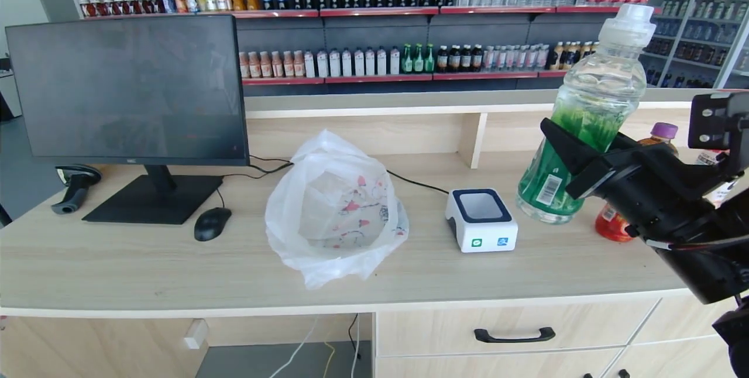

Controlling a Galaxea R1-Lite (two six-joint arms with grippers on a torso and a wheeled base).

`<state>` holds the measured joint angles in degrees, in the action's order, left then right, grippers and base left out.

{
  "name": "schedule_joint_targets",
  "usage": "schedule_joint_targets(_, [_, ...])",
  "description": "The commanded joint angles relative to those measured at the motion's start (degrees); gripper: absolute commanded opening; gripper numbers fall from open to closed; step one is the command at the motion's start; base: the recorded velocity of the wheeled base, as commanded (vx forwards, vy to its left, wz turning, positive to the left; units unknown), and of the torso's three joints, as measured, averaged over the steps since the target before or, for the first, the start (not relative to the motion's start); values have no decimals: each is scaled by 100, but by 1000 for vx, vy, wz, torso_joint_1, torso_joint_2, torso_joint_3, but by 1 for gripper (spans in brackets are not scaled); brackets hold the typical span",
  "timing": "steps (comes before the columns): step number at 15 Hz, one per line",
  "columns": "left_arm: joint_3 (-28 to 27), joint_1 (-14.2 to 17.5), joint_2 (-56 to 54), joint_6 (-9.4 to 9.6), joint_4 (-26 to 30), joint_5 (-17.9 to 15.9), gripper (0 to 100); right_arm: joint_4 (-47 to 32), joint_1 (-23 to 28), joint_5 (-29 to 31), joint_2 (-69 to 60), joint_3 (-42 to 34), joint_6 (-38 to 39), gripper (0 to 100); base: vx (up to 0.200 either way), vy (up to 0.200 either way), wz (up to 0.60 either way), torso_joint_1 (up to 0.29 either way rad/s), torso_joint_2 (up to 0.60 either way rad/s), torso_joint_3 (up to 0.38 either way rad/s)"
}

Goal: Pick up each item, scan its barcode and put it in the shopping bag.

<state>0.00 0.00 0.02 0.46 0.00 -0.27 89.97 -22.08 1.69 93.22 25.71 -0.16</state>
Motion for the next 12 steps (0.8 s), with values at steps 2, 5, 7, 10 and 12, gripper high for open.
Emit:
schedule_joint_targets(2, [0,0,-2,-2,0,0,100,3,-7,6,-15,-31,7,0,0,200,0,0,7,0])
schedule_joint_targets(5, [0,0,-2,24,0,0,100,3,-7,-2,12,-84,-11,0,0,0,0,0,0,0])
schedule_joint_targets(7, [0,0,-2,6,0,0,100,3,2,6,38,-110,-19,0,0,0,0,0,0,0])
schedule_joint_targets(10, [0,0,-2,15,0,0,100,3,2,15,56,-101,-37,0,0,0,0,0,0,0])
schedule_joint_targets(12, [0,0,-2,15,0,0,100,3,2,33,56,-101,-37,0,200,0,0,-5,2,-2])
